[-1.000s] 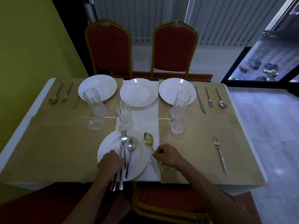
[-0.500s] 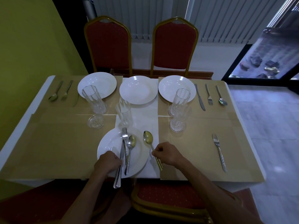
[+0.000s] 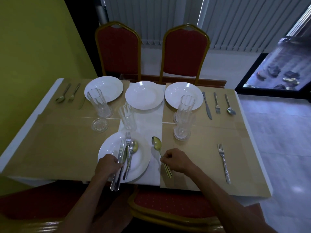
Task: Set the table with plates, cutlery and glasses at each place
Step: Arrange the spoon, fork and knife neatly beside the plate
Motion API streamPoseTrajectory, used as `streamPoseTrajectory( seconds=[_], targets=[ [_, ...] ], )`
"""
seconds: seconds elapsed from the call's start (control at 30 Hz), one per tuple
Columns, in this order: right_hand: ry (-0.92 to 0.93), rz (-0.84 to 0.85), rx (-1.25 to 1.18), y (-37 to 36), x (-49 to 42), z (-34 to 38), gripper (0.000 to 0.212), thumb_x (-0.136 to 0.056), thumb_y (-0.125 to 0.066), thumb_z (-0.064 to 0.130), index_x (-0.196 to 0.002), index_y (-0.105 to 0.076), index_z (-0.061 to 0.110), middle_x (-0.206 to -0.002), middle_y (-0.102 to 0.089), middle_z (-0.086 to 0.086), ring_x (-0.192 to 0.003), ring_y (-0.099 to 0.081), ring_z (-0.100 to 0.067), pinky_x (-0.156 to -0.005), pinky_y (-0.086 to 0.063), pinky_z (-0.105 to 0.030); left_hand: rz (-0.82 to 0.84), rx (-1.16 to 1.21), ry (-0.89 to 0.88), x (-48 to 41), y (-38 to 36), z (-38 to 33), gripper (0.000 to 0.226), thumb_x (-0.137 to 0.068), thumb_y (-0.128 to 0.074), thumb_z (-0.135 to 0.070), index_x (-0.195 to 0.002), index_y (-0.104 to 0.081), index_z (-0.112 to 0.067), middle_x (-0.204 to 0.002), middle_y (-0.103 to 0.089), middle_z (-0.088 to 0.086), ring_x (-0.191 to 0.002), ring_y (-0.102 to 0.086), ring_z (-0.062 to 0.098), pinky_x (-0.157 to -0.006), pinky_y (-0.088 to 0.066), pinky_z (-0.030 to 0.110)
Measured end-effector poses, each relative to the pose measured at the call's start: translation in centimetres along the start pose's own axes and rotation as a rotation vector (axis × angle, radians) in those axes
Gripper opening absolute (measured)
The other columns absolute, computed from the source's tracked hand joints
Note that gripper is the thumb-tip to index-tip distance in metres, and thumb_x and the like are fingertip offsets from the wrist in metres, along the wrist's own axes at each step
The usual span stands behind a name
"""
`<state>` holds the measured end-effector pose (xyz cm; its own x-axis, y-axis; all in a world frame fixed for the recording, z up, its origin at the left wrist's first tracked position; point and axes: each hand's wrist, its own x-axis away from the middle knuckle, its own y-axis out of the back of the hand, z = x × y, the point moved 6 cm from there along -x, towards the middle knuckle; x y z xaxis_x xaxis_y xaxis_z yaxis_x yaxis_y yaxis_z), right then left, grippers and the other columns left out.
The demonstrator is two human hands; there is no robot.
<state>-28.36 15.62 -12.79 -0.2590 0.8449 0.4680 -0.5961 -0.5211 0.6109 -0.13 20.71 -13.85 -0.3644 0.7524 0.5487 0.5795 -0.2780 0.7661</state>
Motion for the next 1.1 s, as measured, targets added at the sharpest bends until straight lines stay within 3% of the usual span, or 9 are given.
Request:
streamPoseTrajectory(
  seconds=[0.1,0.2,0.33,0.47,0.63,0.7,0.8,1.0,1.1],
  targets=[
    [0.018,0.023,-0.001,0.5,0.3,-0.4,0.030,-0.089,-0.065,0.024,-0.061,-0.062,0.014,-0.064,-0.059,0.002,-0.059,-0.053,-0.010,-0.066,-0.052,-0.035,-0.112,0.031,-0.055,0.9,0.9,-0.8,0.040,-0.086,-0.065,-0.023,-0.050,-0.052,-0.012,-0.053,-0.054,0.005,-0.053,-0.054,0.019,-0.051,-0.036,0.027],
    [0.029,0.027,-0.017,1.4,1.1,-1.1,0.032,-0.088,-0.064,0.021,-0.057,-0.057,0.023,-0.061,-0.058,0.007,-0.056,-0.053,-0.007,-0.062,-0.047,-0.029,-0.122,0.089,-0.117,2.1,1.6,-3.1,0.034,-0.087,-0.068,-0.029,-0.061,-0.065,-0.007,-0.062,-0.063,0.010,-0.065,-0.063,0.024,-0.056,-0.037,0.029],
    [0.030,0.021,-0.072,3.6,2.2,-3.0,0.028,-0.088,-0.066,0.025,-0.061,-0.060,0.019,-0.063,-0.060,0.005,-0.058,-0.057,-0.009,-0.065,-0.053,-0.034,0.003,0.299,-0.209,5.0,0.1,-9.0,0.023,-0.085,-0.073,-0.031,-0.071,-0.075,-0.013,-0.070,-0.072,0.006,-0.068,-0.068,0.019,-0.064,-0.050,0.030],
    [0.016,-0.026,-0.128,6.3,3.5,-6.3,0.024,-0.087,-0.066,0.028,-0.071,-0.067,0.011,-0.069,-0.067,-0.003,-0.062,-0.062,-0.012,-0.070,-0.057,-0.040,0.206,0.415,-0.254,7.1,-4.9,-14.4,0.018,-0.087,-0.073,-0.028,-0.079,-0.078,-0.012,-0.069,-0.071,0.007,-0.061,-0.062,0.009,-0.058,-0.051,0.025],
    [-0.069,-0.083,-0.146,9.4,4.9,-11.4,0.021,-0.088,-0.066,0.027,-0.071,-0.069,0.015,-0.069,-0.068,-0.001,-0.065,-0.065,-0.015,-0.072,-0.056,-0.039,0.281,0.310,-0.258,8.0,-10.6,-18.9,0.027,-0.086,-0.071,-0.034,-0.073,-0.075,-0.011,-0.053,-0.060,-0.010,-0.053,-0.057,0.006,-0.063,-0.050,0.029],
    [-0.112,-0.103,-0.168,10.5,5.4,-13.5,0.021,-0.089,-0.066,0.028,-0.075,-0.070,0.012,-0.071,-0.069,-0.002,-0.064,-0.065,-0.012,-0.069,-0.056,-0.035,0.255,0.280,-0.268,8.3,-12.0,-21.0,0.025,-0.088,-0.068,-0.028,-0.074,-0.074,-0.009,-0.055,-0.064,-0.007,-0.053,-0.060,0.007,-0.064,-0.054,0.028],
    [-0.164,-0.131,-0.211,12.1,6.5,-16.4,0.022,-0.091,-0.067,0.029,-0.080,-0.070,0.010,-0.065,-0.065,0.001,-0.055,-0.063,-0.010,-0.050,-0.046,-0.021,0.183,0.168,-0.323,7.8,-14.3,-23.6,0.025,-0.088,-0.063,-0.020,-0.068,-0.072,-0.007,-0.062,-0.069,0.007,-0.054,-0.065,0.014,-0.065,-0.058,0.033],
    [-0.206,-0.173,-0.216,14.5,7.8,-21.8,0.025,-0.087,-0.067,0.031,-0.073,-0.068,0.010,-0.066,-0.066,-0.007,-0.065,-0.066,-0.024,-0.069,-0.055,-0.040,0.069,-0.095,-0.384,6.7,-18.3,-27.5,0.022,-0.090,-0.057,-0.016,-0.079,-0.074,-0.007,-0.079,-0.073,0.011,-0.077,-0.069,0.025,-0.063,-0.049,0.029],
    [-0.228,-0.189,-0.221,15.6,8.2,-24.2,0.022,-0.087,-0.067,0.028,-0.073,-0.069,0.012,-0.064,-0.064,0.001,-0.064,-0.063,-0.017,-0.072,-0.056,-0.042,0.036,-0.165,-0.351,6.6,-19.6,-29.0,0.018,-0.089,-0.056,-0.019,-0.093,-0.069,-0.007,-0.098,-0.070,0.014,-0.095,-0.066,0.032,-0.070,-0.046,0.032]
  ],
)
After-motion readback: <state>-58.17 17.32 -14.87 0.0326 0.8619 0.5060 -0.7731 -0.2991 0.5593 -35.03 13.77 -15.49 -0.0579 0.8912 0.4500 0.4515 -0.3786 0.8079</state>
